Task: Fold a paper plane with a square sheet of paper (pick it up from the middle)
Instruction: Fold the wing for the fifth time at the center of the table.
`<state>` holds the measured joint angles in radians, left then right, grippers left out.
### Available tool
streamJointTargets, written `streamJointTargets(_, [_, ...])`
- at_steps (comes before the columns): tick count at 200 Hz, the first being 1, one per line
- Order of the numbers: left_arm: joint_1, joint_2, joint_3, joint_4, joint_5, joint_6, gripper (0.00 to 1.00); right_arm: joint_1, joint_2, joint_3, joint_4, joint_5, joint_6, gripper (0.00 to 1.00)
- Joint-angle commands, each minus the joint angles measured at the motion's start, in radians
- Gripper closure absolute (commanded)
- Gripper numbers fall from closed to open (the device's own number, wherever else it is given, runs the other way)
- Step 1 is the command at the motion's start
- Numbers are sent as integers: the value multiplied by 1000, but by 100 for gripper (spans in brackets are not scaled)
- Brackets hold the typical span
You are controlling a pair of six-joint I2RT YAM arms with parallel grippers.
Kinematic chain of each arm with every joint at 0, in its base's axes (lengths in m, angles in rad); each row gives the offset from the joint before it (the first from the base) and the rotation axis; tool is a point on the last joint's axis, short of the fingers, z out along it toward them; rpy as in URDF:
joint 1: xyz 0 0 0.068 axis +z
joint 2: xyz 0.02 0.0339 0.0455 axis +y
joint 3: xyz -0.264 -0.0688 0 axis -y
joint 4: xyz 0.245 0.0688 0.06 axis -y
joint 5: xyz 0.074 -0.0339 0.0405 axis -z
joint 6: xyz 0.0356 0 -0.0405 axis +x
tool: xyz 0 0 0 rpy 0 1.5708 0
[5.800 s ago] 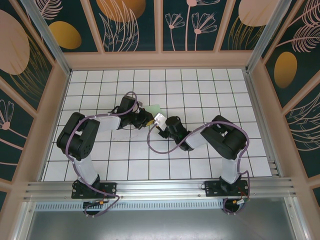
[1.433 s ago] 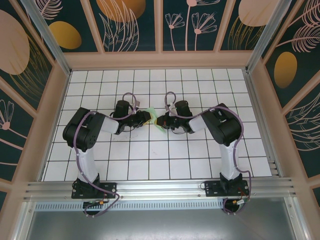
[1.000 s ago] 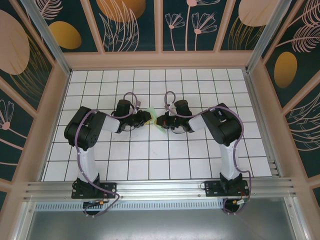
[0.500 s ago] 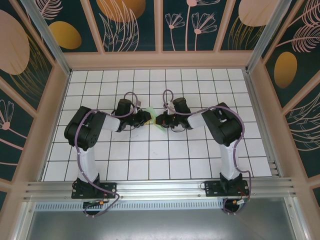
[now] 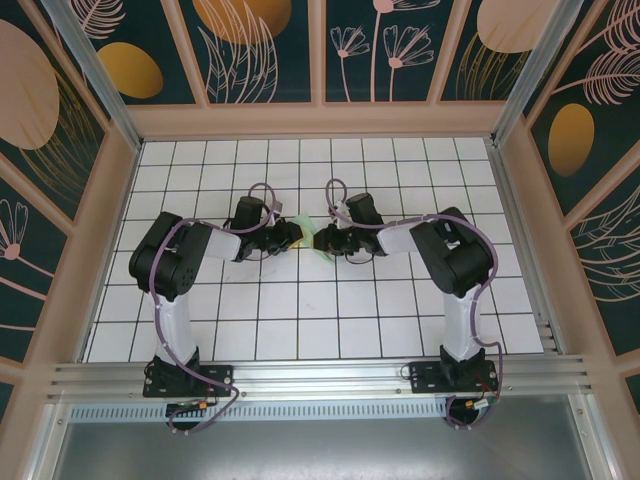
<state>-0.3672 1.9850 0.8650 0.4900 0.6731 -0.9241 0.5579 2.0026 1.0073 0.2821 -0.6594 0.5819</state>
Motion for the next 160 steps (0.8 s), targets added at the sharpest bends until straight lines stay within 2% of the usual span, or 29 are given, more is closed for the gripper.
streamJointTargets(1, [-6, 51, 17, -68, -66, 35, 80, 6, -52, -12, -82, 49, -64, 79])
streamJointTargets(46, [-6, 58, 30, -92, -67, 43, 80, 34, -100, -2, -161, 165, -192, 74])
streamJointTargets(111, [-6, 64, 38, -108, -69, 46, 80, 119, -125, 19, -240, 428, -338, 69])
streamJointTargets(160, [-5, 63, 45, -116, -67, 48, 80, 137, -104, 7, -214, 451, -385, 75])
